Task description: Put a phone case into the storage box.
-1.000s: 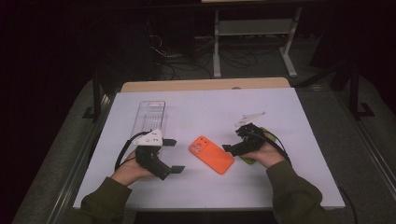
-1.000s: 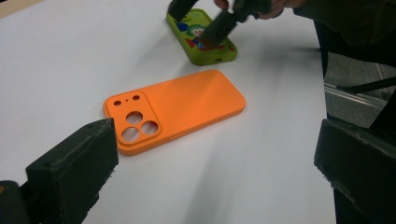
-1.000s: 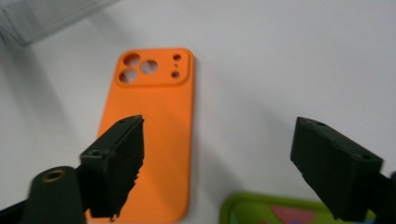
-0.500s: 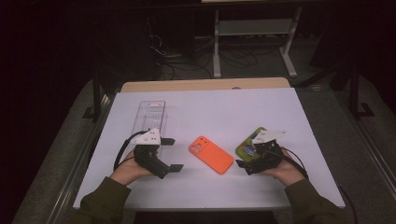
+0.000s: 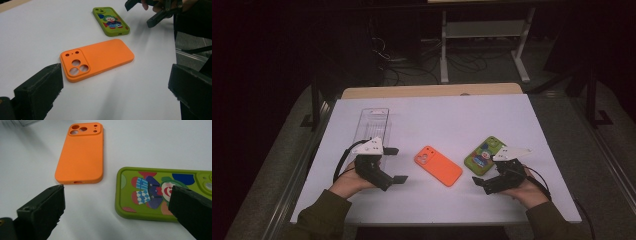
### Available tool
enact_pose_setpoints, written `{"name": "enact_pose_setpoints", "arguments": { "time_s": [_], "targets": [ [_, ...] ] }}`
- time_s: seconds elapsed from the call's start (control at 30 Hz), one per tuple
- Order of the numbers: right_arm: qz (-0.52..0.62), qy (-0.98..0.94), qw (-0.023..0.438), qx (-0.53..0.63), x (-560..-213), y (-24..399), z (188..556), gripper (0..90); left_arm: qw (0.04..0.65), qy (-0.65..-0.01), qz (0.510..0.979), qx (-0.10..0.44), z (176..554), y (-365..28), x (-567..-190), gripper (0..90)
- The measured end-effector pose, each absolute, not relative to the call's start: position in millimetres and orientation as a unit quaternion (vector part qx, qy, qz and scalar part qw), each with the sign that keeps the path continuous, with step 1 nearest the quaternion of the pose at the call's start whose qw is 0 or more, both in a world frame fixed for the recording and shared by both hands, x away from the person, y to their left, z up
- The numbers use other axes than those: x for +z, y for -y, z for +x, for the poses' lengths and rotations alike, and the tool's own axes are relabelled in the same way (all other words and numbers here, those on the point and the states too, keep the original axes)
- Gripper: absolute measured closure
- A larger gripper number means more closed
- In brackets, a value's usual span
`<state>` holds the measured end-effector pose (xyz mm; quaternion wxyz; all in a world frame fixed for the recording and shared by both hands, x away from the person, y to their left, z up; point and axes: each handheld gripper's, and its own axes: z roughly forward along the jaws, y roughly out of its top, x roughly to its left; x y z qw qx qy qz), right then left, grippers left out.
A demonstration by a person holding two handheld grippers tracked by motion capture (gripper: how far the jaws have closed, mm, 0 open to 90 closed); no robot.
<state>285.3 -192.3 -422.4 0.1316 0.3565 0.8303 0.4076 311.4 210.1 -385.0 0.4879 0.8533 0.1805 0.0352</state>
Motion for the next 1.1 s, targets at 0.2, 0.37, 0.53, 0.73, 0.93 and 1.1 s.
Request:
{"name": "enact_pose_setpoints", "arguments": {
  "time_s": [0.2,0.37,0.53,0.73,0.93,1.1],
  "targets": [
    [0.358,-0.833,0.126,0.402,-421,190,286,0.2,0.488,-0.183,0.853,0.033,311,-210,-385,0.0],
    [0.371,-0.832,0.12,0.394,-415,186,288,0.2,0.49,-0.183,0.852,0.033,311,-210,-385,0.0],
    [0.38,-0.833,0.118,0.384,-406,182,292,0.2,0.491,-0.184,0.851,0.034,311,-210,-385,0.0],
    [0.379,-0.842,0.121,0.364,-397,172,301,0.2,0.493,-0.183,0.85,0.034,311,-211,-384,0.0],
    [0.378,-0.851,0.11,0.349,-394,155,311,0.2,0.498,-0.187,0.846,0.031,311,-212,-383,0.0],
    [0.366,-0.858,0.107,0.344,-389,137,321,0.3,0.499,-0.188,0.846,0.031,310,-212,-383,0.0]
  ]
}}
